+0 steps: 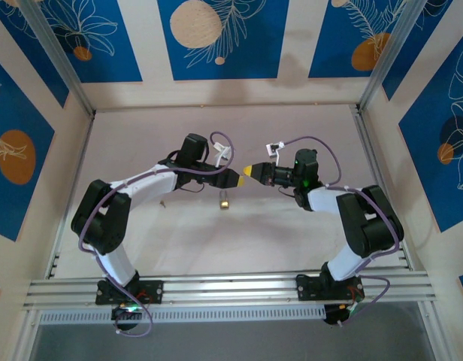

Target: Unlock with the key

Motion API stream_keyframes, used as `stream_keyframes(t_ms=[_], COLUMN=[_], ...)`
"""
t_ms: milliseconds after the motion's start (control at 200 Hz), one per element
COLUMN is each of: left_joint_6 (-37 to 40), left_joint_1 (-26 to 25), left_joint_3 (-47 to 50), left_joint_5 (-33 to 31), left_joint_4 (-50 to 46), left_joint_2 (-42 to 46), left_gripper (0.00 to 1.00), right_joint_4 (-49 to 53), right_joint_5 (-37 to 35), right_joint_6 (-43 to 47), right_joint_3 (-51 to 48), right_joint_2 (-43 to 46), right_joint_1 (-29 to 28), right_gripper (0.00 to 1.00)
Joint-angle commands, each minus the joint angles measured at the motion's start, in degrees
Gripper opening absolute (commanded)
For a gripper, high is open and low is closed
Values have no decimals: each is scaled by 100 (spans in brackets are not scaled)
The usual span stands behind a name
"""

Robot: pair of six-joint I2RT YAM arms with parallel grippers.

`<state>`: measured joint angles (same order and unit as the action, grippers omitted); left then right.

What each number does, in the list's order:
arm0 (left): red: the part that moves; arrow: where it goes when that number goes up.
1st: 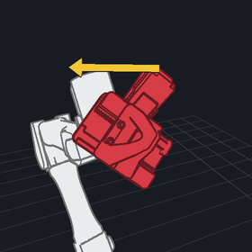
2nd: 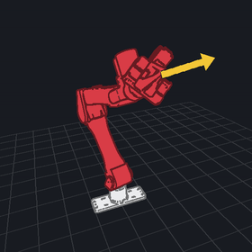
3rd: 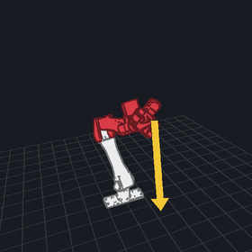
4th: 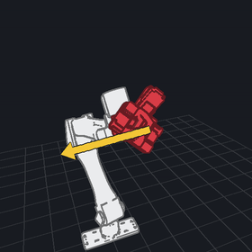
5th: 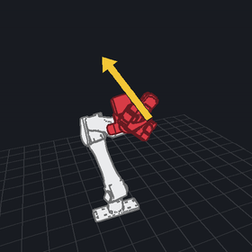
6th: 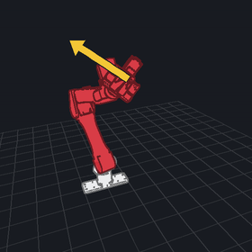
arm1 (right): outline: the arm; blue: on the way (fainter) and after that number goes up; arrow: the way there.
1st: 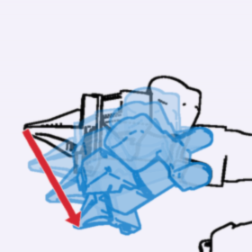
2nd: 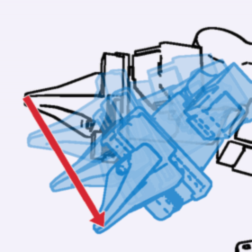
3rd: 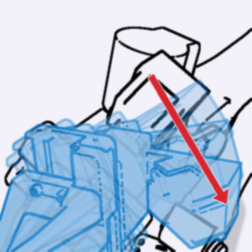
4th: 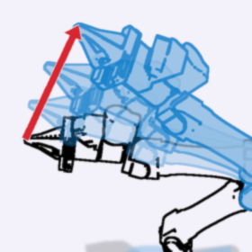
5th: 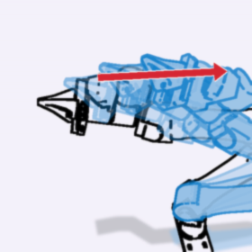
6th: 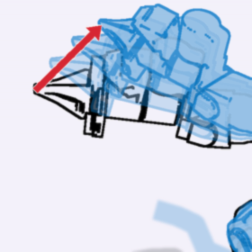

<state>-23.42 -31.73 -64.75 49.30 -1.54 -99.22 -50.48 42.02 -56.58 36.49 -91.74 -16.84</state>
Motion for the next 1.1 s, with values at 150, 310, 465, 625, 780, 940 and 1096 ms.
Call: stream_keyframes(t_ms=[150, 310, 465, 625, 780, 940, 1096], left_joint_6=[646, 943, 1143, 1204, 1013, 1449, 1791], left_joint_1=[118, 167, 153, 97, 255, 293, -108], left_joint_3=[36, 370, 1255, 1887, 1812, 969, -788], left_joint_5=[-723, -2973, -5581, -6613, -6504, -5620, -5855], left_joint_4=[-597, -596, 370, 1379, 919, -370, -2841], left_joint_2=[528, 1306, 2452, 3072, 2998, 2061, 273], left_gripper=[80, 100, 100, 100, 100, 94, 87], right_joint_4=[1357, 2109, 3130, 3699, 3889, 4162, 4366], right_joint_5=[-511, -837, -1516, -1877, -1956, -2104, -2314], right_joint_6=[856, 1349, 2106, 2480, 2501, 2520, 2535], right_joint_3=[43, 12, 0, -10, -70, -165, -324], right_joint_2=[907, 1473, 2250, 2797, 3088, 3375, 3651], right_joint_1=[278, 329, 184, 118, 99, 56, 41], right_gripper=[0, 0, 0, 0, 0, 0, 0])
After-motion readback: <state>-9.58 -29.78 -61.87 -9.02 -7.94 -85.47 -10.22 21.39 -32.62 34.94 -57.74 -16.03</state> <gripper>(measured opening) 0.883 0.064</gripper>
